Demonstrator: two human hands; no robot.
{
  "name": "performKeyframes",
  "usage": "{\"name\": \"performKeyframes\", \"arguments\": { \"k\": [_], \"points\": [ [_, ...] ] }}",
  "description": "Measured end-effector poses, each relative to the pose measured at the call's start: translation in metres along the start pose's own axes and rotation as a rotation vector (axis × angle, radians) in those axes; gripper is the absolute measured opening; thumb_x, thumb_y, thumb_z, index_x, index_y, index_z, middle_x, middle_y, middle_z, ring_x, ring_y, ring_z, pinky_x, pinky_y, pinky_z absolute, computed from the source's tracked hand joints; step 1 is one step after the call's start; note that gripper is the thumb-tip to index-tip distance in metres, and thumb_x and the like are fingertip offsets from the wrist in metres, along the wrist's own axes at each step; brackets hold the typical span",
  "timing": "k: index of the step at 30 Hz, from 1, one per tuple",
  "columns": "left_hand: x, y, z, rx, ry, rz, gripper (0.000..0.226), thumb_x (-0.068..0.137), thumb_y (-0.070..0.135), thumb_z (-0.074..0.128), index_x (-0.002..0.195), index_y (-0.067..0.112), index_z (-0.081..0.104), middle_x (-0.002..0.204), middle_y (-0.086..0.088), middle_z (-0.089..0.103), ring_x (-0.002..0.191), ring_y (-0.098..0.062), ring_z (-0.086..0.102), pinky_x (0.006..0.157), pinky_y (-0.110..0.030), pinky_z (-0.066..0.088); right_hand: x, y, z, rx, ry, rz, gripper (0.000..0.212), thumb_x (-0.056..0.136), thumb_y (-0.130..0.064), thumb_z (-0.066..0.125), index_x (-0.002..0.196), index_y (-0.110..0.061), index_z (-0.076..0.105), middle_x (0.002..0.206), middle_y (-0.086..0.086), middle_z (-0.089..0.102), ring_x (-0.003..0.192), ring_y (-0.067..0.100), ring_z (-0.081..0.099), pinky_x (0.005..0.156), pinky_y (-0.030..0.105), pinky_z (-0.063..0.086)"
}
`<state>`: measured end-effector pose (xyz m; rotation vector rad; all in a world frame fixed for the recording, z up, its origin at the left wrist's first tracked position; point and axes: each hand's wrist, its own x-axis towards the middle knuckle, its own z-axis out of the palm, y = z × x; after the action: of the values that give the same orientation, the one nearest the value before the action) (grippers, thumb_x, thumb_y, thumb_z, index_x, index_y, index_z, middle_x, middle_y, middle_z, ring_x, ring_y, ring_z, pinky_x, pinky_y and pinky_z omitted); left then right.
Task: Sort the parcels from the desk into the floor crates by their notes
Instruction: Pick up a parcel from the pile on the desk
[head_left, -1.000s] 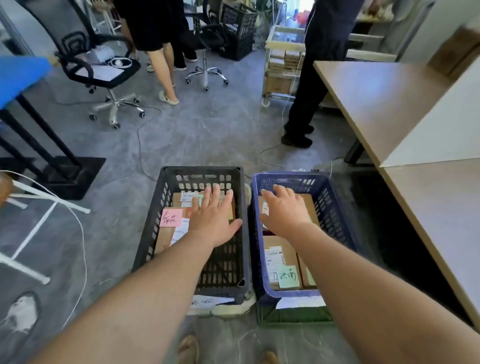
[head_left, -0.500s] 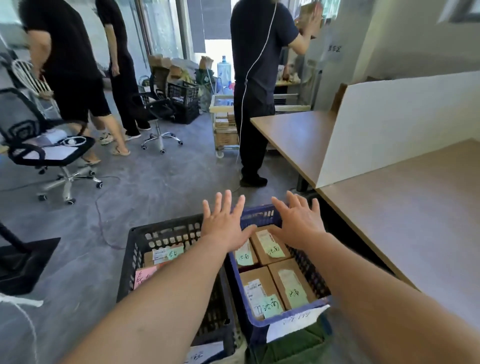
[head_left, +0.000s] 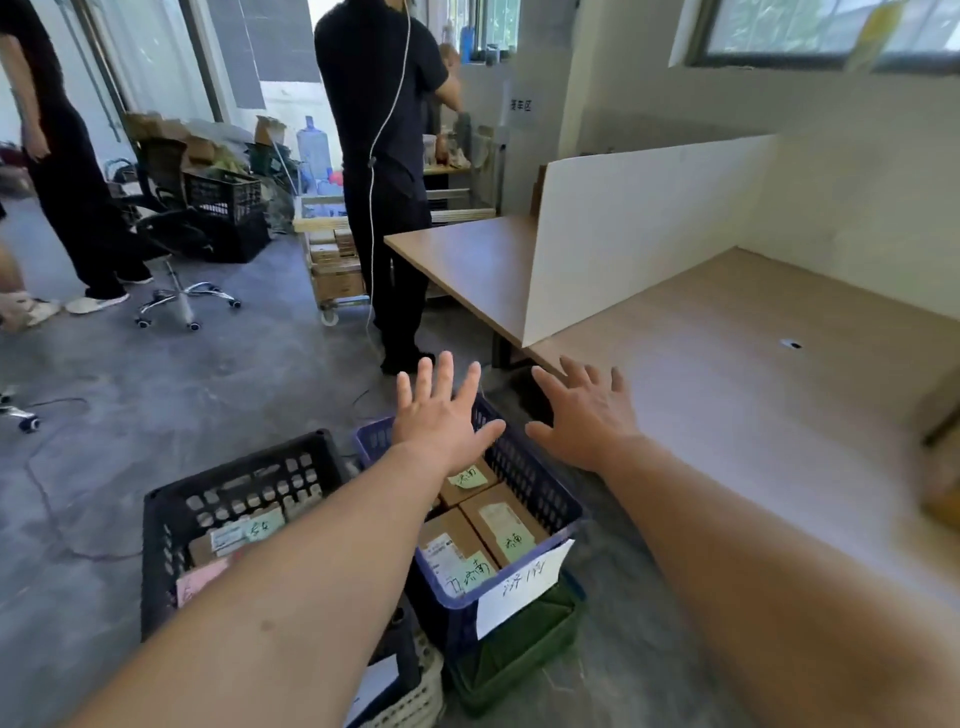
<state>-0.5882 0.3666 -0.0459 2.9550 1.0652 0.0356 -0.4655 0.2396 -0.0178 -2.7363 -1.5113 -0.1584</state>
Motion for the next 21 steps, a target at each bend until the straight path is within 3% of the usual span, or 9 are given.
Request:
{"name": "performKeyframes", "arguments": {
  "k": [11, 21],
  "points": [
    [0.008, 0.127, -0.007, 0.012, 0.005, 0.244, 0.081, 0.094, 0.069, 0.023, 0.154, 0.025, -0.010, 0.160, -0.012, -0.018, 0.147, -0.032, -0.017, 0.118, -0.052, -0.007, -0.074, 0.116, -0.005, -0.016, 0.006, 0.252, 0.073, 0.092, -0.057, 0.047, 0.152, -0.031, 0.015, 0.161, 0.009, 0.012, 0.146, 0.028, 0.013, 0.117, 0.055, 0.008],
    [0.016, 0.344, -0.001, 0.016, -0.038, 0.522, 0.079, 0.095, 0.066, 0.024, 0.152, 0.028, -0.015, 0.159, -0.011, -0.023, 0.146, -0.031, -0.019, 0.118, -0.052, -0.008, -0.165, 0.289, 0.003, -0.045, 0.031, 0.531, 0.067, 0.093, -0.056, 0.048, 0.149, -0.031, 0.022, 0.158, 0.008, 0.023, 0.145, 0.030, 0.022, 0.117, 0.055, 0.011]
  ]
}}
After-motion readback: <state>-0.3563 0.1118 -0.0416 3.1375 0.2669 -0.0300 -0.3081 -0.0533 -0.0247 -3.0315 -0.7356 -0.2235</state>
